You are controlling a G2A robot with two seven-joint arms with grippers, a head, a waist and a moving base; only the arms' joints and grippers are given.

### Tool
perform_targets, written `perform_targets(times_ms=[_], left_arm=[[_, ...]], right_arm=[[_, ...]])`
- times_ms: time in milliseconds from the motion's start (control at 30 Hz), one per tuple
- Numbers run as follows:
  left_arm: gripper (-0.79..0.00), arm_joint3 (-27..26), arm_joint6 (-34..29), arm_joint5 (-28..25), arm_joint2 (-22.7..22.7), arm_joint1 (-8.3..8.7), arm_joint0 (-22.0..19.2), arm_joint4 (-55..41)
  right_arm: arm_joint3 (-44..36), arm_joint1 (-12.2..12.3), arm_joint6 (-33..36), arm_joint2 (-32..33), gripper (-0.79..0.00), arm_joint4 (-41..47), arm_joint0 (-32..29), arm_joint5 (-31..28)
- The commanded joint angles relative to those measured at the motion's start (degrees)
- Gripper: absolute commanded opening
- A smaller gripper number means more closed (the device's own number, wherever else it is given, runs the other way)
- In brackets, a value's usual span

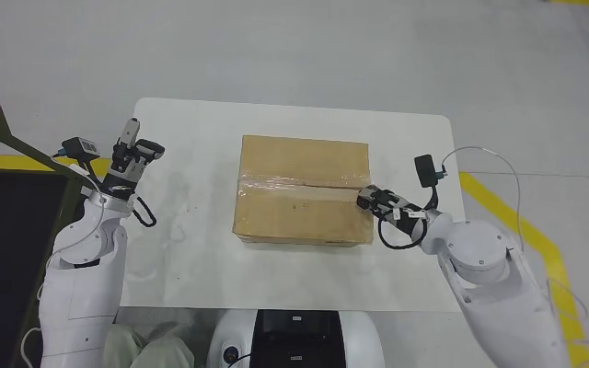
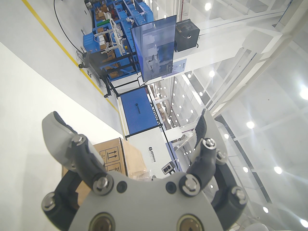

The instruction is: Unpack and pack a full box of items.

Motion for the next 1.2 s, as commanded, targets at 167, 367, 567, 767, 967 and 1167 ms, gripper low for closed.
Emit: perform_targets(times_ms=[167,367,567,767,967,1167], left_arm=[[0.0,0.0,0.0,0.0,0.0,0.0,0.0,0.0],[0.0,0.0,0.0,0.0,0.0,0.0,0.0,0.0],[0.0,0.0,0.0,0.0,0.0,0.0,0.0,0.0],[0.0,0.0,0.0,0.0,0.0,0.0,0.0,0.0],[0.0,0.0,0.0,0.0,0.0,0.0,0.0,0.0],[0.0,0.0,0.0,0.0,0.0,0.0,0.0,0.0]], right_arm=[[-0.2,0.2,0.8,-0.5,-0.591,-1.0,1.3,1.8],[-1.3,0.4,1.2,-0.1,-0.594,-2.0,1.1,3.4],[-1.9,0.6,0.9,0.9,-0.505,-2.0,0.1,3.5],[-3.4,0.9,0.4,1.7,-0.474,-2.7,-0.6,4.5],[-6.4,1.2,-0.8,3.9,-0.443,-3.7,-2.7,7.3],[-9.1,1.9,-0.8,6.2,-0.456,-7.1,-3.9,9.6]])
